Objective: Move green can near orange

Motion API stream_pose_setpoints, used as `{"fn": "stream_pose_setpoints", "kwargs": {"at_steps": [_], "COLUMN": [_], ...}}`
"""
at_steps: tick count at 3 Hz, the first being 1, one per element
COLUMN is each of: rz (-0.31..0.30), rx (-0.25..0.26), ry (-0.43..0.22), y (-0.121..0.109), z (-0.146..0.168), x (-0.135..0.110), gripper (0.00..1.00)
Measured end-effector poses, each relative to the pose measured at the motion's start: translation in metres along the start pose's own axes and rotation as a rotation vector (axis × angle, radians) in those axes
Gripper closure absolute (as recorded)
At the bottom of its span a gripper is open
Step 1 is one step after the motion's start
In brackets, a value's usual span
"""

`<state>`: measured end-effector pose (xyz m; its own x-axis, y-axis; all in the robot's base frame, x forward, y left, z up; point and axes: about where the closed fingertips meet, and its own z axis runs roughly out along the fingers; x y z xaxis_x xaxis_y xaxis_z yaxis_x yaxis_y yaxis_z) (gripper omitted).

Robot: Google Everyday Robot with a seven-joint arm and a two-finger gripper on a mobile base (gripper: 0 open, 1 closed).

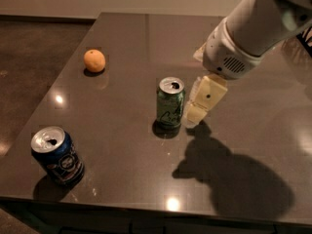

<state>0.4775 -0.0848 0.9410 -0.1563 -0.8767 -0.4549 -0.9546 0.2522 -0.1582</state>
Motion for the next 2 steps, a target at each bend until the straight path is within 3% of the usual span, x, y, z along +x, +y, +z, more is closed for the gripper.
{"fn": "stream_pose_setpoints", "kwargs": {"at_steps": [2], "rz": [-0.004], "rx": [-0.039], "ry": [-0.064], "y": [-0.007], "z": [0.042], "x": [-0.030], "gripper": [0.00]}}
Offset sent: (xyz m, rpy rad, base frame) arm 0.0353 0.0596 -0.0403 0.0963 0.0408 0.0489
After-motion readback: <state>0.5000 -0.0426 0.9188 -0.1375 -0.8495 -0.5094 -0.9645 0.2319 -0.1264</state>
